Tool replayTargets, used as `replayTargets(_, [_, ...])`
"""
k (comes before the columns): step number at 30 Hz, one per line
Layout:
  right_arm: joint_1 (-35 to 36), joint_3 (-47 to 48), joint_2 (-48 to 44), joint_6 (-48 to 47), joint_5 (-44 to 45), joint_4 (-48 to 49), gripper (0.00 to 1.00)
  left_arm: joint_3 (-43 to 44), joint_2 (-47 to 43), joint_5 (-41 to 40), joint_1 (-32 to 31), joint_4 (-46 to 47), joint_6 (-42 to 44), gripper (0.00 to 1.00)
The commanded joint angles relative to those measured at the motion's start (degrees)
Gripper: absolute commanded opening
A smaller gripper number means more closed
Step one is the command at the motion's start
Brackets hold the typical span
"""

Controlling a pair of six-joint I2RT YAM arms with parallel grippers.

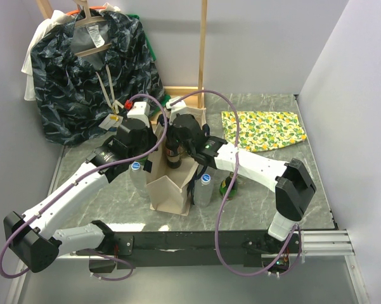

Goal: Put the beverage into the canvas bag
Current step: Place the drink in the canvas bag.

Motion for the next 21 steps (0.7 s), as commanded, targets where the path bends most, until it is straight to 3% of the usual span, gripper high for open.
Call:
replayTargets(1, [0.31, 3.77, -1.10, 2.40, -0.30, -0.24, 0.33, 1.39, -0.63, -1.18, 0.10, 0.72, 0.85, 0.07])
replayTargets(7, [0.31, 3.68, -0.84, 3.55, -0.57, -2.80, 0.38, 1.13, -0.72, -1.27, 0.19, 0.89, 0.85, 0.16])
replayTargets(12, [0.57, 3.50, -1.28, 3.90, -0.83, -4.03, 0.50, 1.04, -0.81, -1.18, 0.19, 1.07, 1.03, 0.18])
replayTargets(21, [1.01, 4.12, -1.45, 3.90, -0.66, -5.09, 0.59, 0.95, -0.72, -1.27, 0.28, 1.07, 0.85, 0.20])
